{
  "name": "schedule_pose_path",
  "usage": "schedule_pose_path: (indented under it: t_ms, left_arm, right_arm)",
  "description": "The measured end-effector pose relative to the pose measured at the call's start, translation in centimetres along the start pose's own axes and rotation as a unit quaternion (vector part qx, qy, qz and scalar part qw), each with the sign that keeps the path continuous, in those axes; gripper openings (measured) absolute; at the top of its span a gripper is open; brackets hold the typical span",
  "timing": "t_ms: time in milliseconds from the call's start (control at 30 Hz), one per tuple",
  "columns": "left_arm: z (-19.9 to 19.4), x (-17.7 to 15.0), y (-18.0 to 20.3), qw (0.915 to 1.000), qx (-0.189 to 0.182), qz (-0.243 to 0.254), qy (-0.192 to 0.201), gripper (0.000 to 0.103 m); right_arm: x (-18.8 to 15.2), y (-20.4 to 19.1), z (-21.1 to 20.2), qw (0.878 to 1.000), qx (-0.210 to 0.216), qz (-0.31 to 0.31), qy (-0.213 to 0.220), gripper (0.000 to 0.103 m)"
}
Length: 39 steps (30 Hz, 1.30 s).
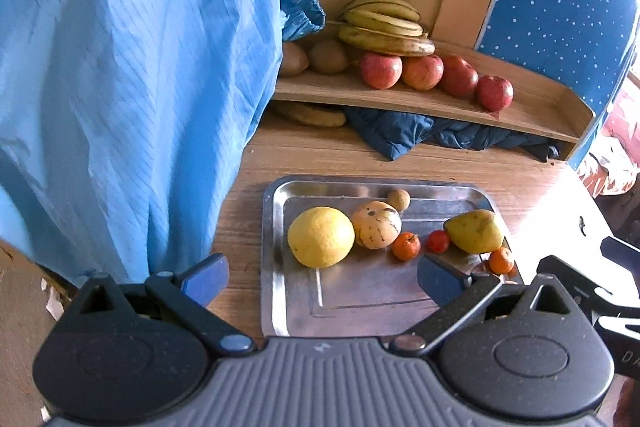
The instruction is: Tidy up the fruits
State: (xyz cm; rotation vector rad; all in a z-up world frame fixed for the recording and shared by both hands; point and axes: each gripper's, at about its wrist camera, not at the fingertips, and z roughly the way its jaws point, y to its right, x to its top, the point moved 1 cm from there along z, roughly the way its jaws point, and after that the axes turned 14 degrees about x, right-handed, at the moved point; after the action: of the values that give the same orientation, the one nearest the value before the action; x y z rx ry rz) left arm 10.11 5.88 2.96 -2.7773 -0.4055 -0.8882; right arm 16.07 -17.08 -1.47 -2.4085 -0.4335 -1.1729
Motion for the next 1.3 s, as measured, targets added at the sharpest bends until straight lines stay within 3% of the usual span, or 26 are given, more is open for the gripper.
schedule_pose_path:
  t_ms: [400, 867, 1300]
  left_arm:
    - [-0.1, -0.4, -2.8, 0.9991, -0.026, 0.032, 0.010, 0.102]
    - [-0.3, -2.5, -4.8, 0.9942, -0.088, 0.063, -0.001, 0.102]
    - [-1.1, -4.1, -5.7, 0.9917, -0.102, 0.079, -0.004, 0.102]
  right_arm:
    - [-0.7, -3.4, 0.2, 0.998, -0.052, 0.029, -0.002, 0.102]
    - [-4.0, -7.7, -3.0, 0.993, -0.105, 0.057, 0.008, 0.102]
    - [-5.2, -8.3, -4.6, 0.992, -0.112, 0.055, -0.002, 0.102]
